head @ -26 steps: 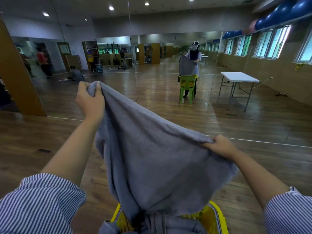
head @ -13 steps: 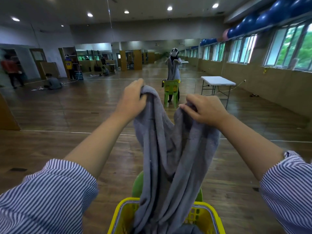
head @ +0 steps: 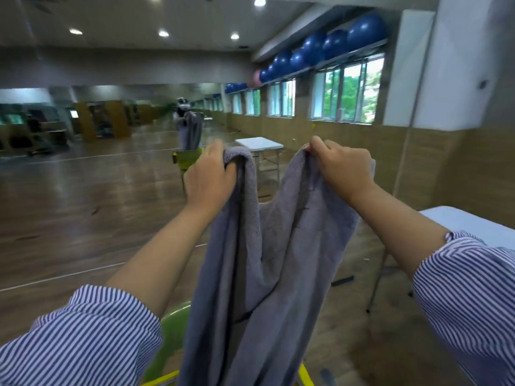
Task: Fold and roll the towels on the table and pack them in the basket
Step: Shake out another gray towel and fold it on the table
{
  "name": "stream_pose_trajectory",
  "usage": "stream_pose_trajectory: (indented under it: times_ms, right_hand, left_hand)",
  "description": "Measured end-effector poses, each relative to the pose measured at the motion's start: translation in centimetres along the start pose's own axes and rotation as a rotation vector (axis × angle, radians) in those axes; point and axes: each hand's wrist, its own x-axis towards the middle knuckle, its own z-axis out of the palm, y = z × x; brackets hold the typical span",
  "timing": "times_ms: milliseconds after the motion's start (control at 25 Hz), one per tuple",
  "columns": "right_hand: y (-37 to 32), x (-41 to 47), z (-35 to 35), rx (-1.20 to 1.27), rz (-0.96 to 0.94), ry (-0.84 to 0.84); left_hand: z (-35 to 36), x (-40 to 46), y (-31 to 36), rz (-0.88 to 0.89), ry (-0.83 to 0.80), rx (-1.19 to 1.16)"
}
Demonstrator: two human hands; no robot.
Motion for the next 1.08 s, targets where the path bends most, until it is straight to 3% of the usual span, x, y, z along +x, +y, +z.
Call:
stream_pose_trajectory:
  times_ms: [280,520,800,1080]
  right_hand:
    - [15.9,-6.9,-4.4,-0.229,0.179,-0.054]
    - [29.8,-11.6,-6.7,-0.336,0.163,-0.06]
    - [39.8,-14.8,-4.0,-0.361,0.209,-0.117]
    - [49.3,-14.4,6.6,-0.395,0.192,-0.155]
  left_hand:
    - [9.5,-0.8,17.0,0.179,0.06,-0.069]
    - [16.8,-2.0,31.4,0.223,0.087,-0.114]
    - [24.9,-0.7,39.7,0.249,0.078,-0.18]
    - [38.4,5.6,43.7,0.249,0.053,-0.238]
